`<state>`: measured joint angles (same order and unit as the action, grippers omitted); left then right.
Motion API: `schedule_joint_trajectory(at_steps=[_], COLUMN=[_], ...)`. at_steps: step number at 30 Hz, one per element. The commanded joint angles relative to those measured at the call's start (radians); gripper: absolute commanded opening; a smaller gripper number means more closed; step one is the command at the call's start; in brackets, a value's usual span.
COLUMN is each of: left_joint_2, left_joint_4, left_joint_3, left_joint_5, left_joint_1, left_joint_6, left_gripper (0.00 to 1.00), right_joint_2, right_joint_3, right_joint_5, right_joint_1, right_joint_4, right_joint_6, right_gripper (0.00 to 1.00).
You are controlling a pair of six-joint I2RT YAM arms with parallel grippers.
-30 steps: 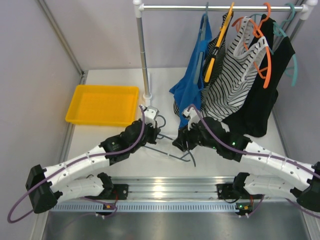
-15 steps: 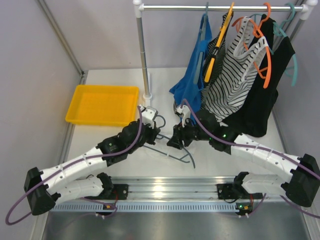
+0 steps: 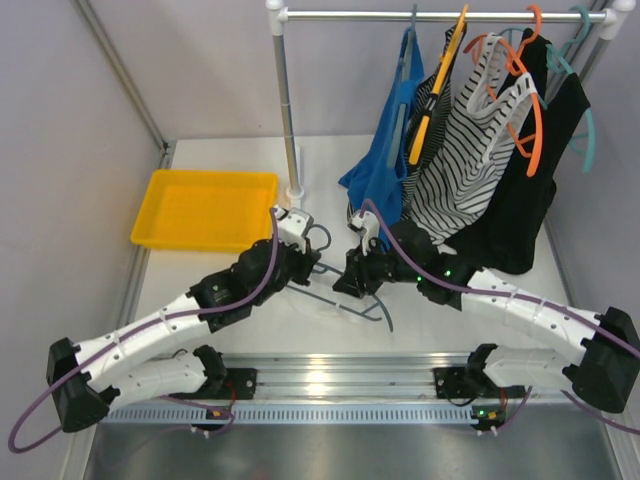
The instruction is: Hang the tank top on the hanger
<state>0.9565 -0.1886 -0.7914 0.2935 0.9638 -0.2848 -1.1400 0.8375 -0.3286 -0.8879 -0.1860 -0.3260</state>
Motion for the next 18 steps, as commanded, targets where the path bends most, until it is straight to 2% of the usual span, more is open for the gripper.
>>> schedule_joint_trajectory(at_steps=[1,4,7,8,9,16,18], left_joint_2=[-0.030,-0.035,-0.042,-0.044,-0.044,-0.041,-0.041], left_joint_4=[0.020,0.020,0.018,0.020,0.018,-0.012,-0.020], left_joint_3=[-0.046,-0.048,-0.057,-0.060,-0.065,-0.114,-0.124], left_joint_5=[0.009,0.009,0.012,0.012,0.013,0.029,0.038], left_joint_1=[0.003,0.006,0.006,0.006,0.007,0.010,0.010], left_joint_6=[0.015,0.013,0.012,0.012,0.012,0.019,0.019], left_gripper=[0.00,0.00,0.00,0.00,0.00,0.00,0.05], right_joint_2=[0.008,0.011,0.010,0.009,0.013,0.075,0.106], right_joint_3=[0.006,0.012,0.023,0.026,0.029,0.049,0.049], right_joint_5=[0.019,0.026,0.040,0.051,0.056,0.177,0.238], right_joint_1=[-0.011,-0.014,-0.020,-0.023,-0.026,-0.063,-0.071], right_joint_4=[0.051,0.049,0.043,0.040,0.039,0.045,0.051], right_joint_6=[-0.004,-0.008,-0.019,-0.022,-0.024,-0.044,-0.045], right_gripper=[0.39,0.34,0.18,0.07,0.01,0.00,0.00])
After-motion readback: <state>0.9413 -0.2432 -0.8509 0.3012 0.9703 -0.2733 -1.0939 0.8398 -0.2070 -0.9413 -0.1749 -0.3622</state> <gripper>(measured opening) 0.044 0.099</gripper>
